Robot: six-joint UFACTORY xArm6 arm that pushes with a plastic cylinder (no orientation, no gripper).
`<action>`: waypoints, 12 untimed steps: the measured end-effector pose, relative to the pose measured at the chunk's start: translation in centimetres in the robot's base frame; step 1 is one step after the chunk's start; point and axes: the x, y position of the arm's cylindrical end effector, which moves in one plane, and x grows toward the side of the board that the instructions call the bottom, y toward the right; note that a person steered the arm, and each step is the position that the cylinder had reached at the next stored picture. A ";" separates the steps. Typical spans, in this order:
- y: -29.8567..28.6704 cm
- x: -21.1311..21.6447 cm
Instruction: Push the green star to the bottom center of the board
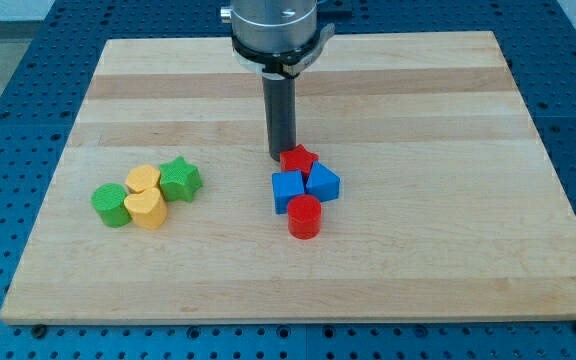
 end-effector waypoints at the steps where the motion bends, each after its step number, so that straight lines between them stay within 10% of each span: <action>1: 0.0 0.0; 4: -12.2 -1.0; 12: -11.9 3.7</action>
